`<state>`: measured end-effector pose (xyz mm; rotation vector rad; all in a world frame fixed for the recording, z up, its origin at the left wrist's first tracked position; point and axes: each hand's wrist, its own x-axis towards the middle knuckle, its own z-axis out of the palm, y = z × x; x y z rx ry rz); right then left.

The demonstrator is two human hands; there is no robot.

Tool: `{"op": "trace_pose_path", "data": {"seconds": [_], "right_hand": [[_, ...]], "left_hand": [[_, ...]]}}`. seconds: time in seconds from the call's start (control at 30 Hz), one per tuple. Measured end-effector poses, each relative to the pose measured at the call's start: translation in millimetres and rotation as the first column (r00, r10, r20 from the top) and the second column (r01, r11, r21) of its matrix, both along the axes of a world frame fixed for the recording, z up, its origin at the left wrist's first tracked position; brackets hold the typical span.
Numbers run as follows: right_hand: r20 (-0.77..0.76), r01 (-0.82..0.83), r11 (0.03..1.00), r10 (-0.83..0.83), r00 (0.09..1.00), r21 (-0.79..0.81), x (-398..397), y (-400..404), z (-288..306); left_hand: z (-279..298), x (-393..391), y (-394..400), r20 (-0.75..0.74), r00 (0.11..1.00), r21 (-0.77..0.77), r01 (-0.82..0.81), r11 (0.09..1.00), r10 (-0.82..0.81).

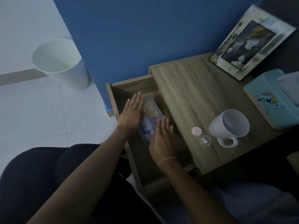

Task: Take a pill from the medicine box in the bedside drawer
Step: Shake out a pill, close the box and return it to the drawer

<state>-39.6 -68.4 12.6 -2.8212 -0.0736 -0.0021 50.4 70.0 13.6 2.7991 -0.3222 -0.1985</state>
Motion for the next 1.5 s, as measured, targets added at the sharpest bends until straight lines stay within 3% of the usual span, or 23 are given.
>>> {"op": "trace_pose_path", "data": {"seconds": [0.1, 0.17, 0.37, 0.47, 0.73, 1.1, 1.5], "right_hand": [[0.120, -0.022, 0.996, 0.011, 0.993, 0.092, 57, -10, 22], [0.136, -0.008, 0.995, -0.006, 0.991, 0.098, 97, -22, 32], [-0.026, -0.084, 0.992, 0.082, 0.996, -0.093, 159, -64, 26], [-0.014, -0.108, 0.988, 0.107, 0.994, -0.114, 162, -72, 19], [0.068, -0.108, 0.988, 0.116, 0.991, -0.108, 164, -75, 9], [0.075, -0.114, 0.987, 0.123, 0.990, -0.110, 164, -76, 7], [0.043, -0.113, 0.987, 0.118, 0.992, -0.115, 163, -75, 10]], "left_hand": [[13, 3, 6, 0.134, 0.978, -0.045, -0.154, 0.987, 0.159], [16, 3, 13, 0.145, 0.962, -0.052, -0.228, 0.972, 0.233], [11, -1, 23, 0.072, 0.896, -0.148, -0.424, 0.893, 0.438], [10, 0, 21, 0.031, 0.872, -0.255, -0.466, 0.847, 0.489], [9, 9, 16, -0.179, 0.724, -0.542, -0.637, 0.547, 0.666], [16, 20, 2, -0.388, 0.759, -0.645, -0.629, 0.435, 0.522], [23, 40, -34, -0.445, 0.846, -0.683, -0.533, 0.500, 0.293]]}}
